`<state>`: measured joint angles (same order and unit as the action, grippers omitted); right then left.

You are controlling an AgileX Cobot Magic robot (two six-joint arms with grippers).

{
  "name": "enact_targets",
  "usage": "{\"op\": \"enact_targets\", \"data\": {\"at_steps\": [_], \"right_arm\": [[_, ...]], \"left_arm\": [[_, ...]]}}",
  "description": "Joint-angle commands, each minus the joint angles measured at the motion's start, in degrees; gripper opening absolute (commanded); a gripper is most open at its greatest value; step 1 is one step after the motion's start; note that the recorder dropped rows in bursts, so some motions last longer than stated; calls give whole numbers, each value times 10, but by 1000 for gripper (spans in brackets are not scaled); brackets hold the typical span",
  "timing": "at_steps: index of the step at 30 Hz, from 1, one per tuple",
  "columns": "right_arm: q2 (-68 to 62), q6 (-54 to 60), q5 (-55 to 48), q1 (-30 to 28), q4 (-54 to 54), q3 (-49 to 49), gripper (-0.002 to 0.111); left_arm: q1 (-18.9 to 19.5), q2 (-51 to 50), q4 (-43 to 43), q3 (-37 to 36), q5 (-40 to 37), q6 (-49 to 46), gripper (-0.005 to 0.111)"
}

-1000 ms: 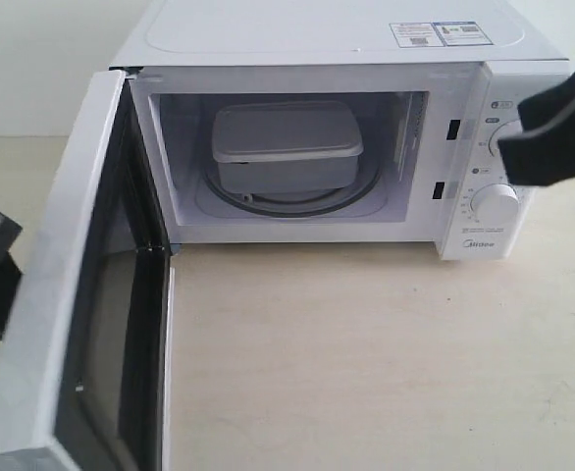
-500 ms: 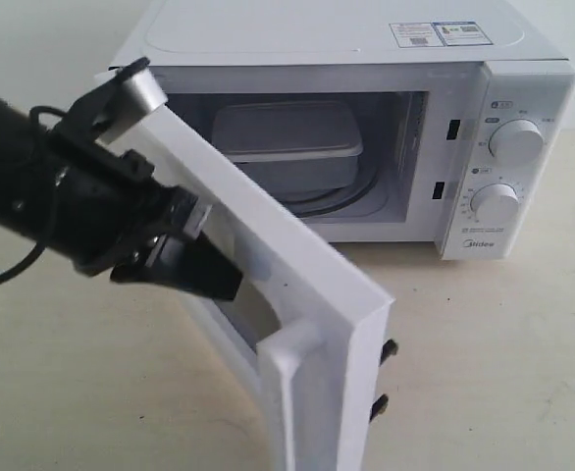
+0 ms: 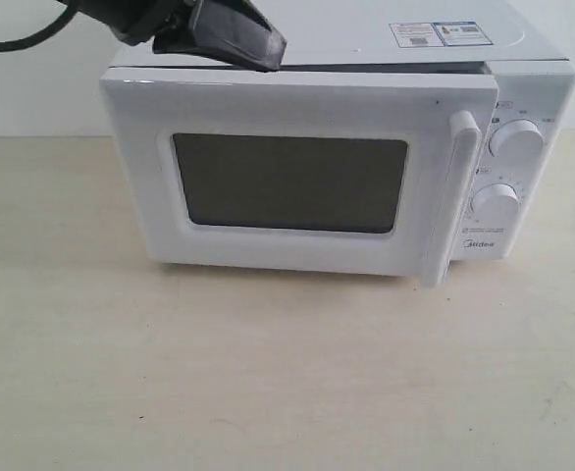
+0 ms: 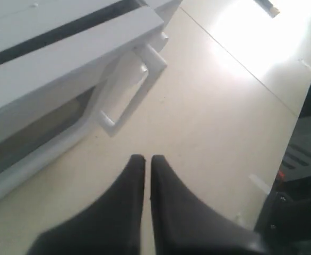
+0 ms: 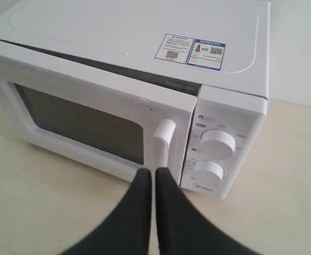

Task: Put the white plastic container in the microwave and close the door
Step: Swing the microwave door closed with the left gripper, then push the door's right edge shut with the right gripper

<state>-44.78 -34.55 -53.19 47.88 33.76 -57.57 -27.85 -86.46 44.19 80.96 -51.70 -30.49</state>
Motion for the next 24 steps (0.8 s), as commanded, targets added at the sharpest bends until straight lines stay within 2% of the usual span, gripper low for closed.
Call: {"op": "enact_targets", "data": {"at_steps": [1, 4, 7, 14, 24], "right_arm": [[-13, -54, 117, 0, -29, 79, 0], [-66, -161, 266, 0, 15, 154, 0], [-133, -231, 334, 0, 70, 168, 0], [-208, -449, 319, 0, 281, 168, 0], [-222, -543, 262, 0, 397, 168, 0]], "left_arm": [[-2, 23, -42, 3, -8, 15, 4], [-2, 41, -67, 3, -11, 33, 4], [-2, 59, -98, 3, -23, 43, 4], [-1, 90, -139, 3, -38, 63, 4], [-1, 118, -145, 3, -50, 69, 4]]}}
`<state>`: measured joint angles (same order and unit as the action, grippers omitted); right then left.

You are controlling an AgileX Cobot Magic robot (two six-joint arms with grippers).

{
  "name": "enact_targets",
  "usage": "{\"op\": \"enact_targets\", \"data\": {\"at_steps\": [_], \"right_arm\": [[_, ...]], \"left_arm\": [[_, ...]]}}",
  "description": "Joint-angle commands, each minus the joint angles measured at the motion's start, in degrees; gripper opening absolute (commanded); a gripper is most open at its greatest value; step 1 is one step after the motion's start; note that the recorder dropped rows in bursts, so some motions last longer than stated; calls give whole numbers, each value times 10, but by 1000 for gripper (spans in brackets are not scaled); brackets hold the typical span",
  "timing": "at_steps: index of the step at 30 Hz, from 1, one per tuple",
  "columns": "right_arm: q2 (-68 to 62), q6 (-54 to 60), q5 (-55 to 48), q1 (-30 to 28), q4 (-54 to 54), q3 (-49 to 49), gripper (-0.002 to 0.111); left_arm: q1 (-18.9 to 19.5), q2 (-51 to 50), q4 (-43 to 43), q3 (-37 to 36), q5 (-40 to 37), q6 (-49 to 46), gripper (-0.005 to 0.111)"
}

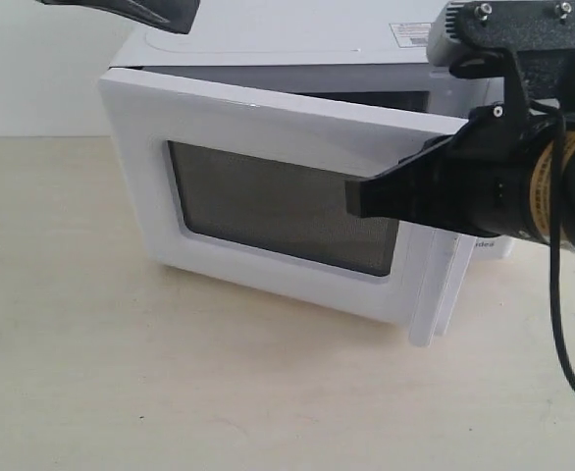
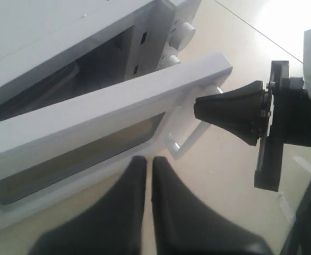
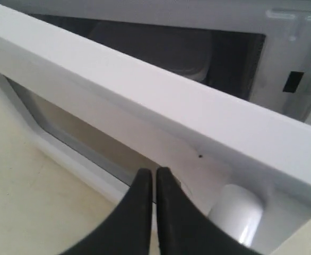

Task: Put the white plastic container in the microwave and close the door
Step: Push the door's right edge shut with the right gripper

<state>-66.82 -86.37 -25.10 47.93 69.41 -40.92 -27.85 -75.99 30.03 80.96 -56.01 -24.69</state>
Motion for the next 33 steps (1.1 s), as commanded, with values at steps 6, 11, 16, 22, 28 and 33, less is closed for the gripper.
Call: {"op": "enact_targets", "data": {"at_steps": [6, 11, 16, 22, 28, 33], "right_arm": [[-19, -149, -40, 0, 143, 1, 0], [-42, -240, -81, 0, 219, 2, 0], [-66, -282, -108, 0, 246, 2, 0], [-93, -337, -145, 0, 289, 1, 0], [-127, -337, -163, 0, 302, 1, 0], [-138, -337, -174, 0, 305, -8, 0]], "left_arm": [[-1, 33, -6, 3, -12, 20, 4], [-1, 46, -6, 3, -12, 20, 4], [-1, 48, -6, 3, -12, 20, 4], [-1, 48, -6, 3, -13, 23, 4], [-1, 48, -6, 3, -13, 25, 4], [-1, 48, -6, 3, -14, 25, 4]]}}
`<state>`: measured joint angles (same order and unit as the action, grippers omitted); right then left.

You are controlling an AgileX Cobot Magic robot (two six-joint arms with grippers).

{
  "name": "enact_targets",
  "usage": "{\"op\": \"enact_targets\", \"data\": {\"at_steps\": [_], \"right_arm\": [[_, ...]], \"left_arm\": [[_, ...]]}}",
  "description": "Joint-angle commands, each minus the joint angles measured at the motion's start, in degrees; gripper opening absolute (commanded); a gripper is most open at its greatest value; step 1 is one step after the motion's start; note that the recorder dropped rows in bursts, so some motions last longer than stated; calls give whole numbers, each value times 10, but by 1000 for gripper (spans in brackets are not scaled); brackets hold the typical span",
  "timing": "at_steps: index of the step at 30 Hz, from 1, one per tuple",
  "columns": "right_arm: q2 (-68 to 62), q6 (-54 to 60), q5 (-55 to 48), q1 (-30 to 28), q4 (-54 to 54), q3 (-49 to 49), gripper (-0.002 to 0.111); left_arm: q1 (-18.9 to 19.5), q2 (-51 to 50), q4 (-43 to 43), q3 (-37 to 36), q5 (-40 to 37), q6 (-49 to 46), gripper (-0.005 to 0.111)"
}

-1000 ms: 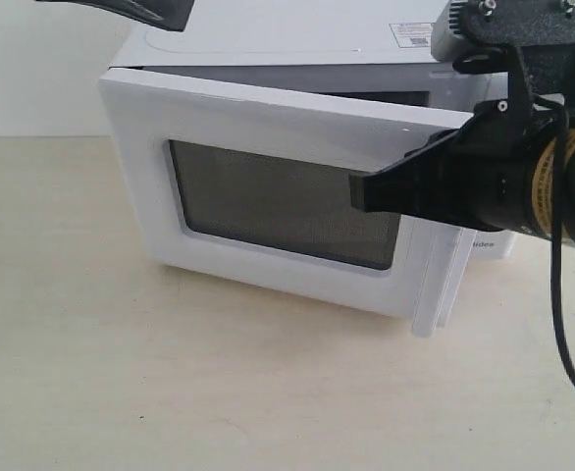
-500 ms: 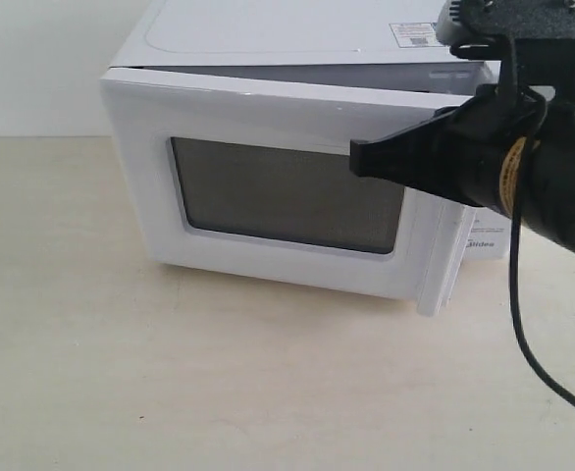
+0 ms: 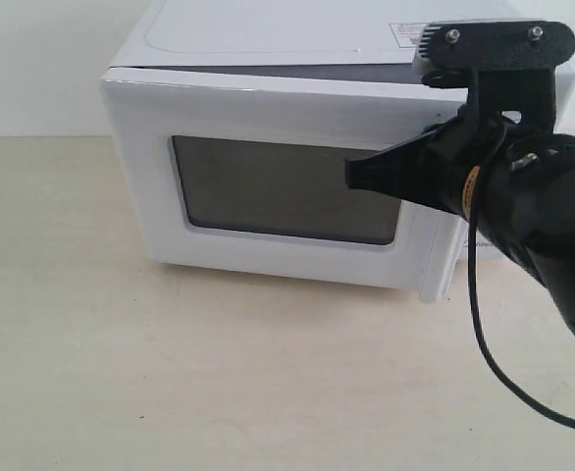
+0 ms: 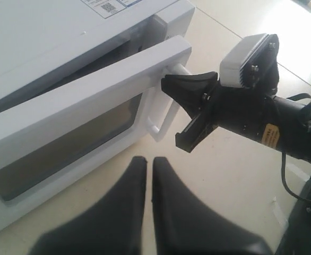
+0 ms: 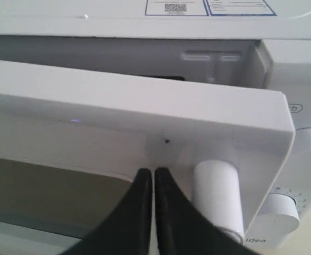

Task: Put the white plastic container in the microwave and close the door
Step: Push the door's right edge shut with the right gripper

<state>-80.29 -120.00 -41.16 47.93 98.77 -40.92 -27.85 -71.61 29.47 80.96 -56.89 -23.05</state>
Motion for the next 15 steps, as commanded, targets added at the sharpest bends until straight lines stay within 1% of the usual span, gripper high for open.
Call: {"op": "enact_targets", "data": {"at_steps": [1, 8, 15], "right_arm": [[-3, -1, -14, 0, 12, -9, 0], [-4, -1, -36, -3, 12, -20, 0], [-4, -1, 4, -51, 12, -24, 0]], "left_arm": [[-1, 5, 0, 3, -6, 9, 4], [-1, 5, 0, 3, -6, 9, 4], [-1, 5, 1, 3, -4, 9, 4]]}}
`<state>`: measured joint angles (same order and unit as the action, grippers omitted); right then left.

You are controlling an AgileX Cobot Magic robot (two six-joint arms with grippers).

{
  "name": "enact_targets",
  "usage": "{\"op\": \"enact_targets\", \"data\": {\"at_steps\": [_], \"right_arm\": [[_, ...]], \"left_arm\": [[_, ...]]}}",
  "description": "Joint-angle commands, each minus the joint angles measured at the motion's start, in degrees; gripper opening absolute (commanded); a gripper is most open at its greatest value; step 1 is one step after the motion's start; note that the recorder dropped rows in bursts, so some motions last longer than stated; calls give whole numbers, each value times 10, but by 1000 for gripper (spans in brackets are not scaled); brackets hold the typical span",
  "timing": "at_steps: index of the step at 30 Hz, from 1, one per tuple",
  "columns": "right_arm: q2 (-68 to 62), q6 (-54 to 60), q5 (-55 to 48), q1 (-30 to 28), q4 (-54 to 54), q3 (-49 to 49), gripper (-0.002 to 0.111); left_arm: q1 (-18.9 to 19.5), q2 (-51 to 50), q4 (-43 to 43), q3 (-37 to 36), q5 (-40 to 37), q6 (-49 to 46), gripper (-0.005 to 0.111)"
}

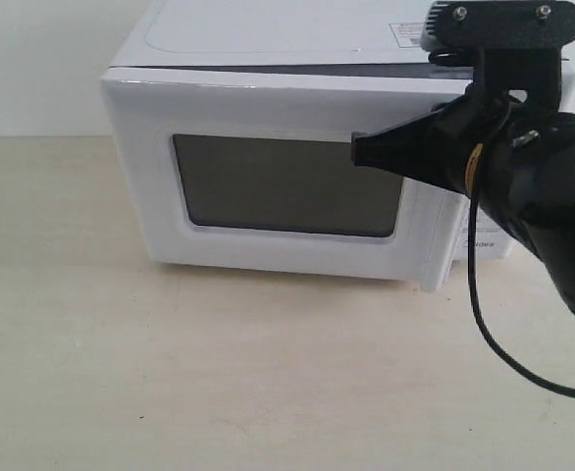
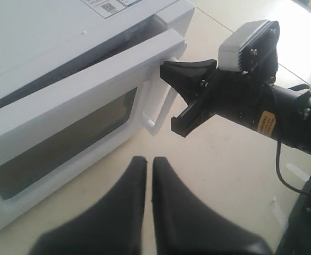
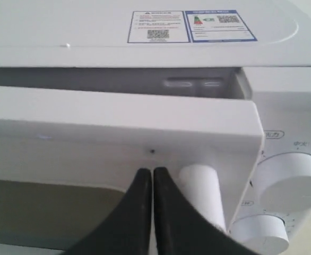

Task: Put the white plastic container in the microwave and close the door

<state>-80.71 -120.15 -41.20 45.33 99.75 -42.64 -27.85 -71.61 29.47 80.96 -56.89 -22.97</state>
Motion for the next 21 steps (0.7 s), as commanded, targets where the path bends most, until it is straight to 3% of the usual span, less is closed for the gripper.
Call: {"op": "enact_targets", "data": {"at_steps": [1, 21], "right_arm": [[0, 1, 12, -32, 2, -10, 0], [-75, 1, 28, -38, 2, -78, 0]], "left_arm": [[-1, 5, 2, 3, -3, 8, 4], [-1, 5, 2, 3, -3, 8, 4]]}}
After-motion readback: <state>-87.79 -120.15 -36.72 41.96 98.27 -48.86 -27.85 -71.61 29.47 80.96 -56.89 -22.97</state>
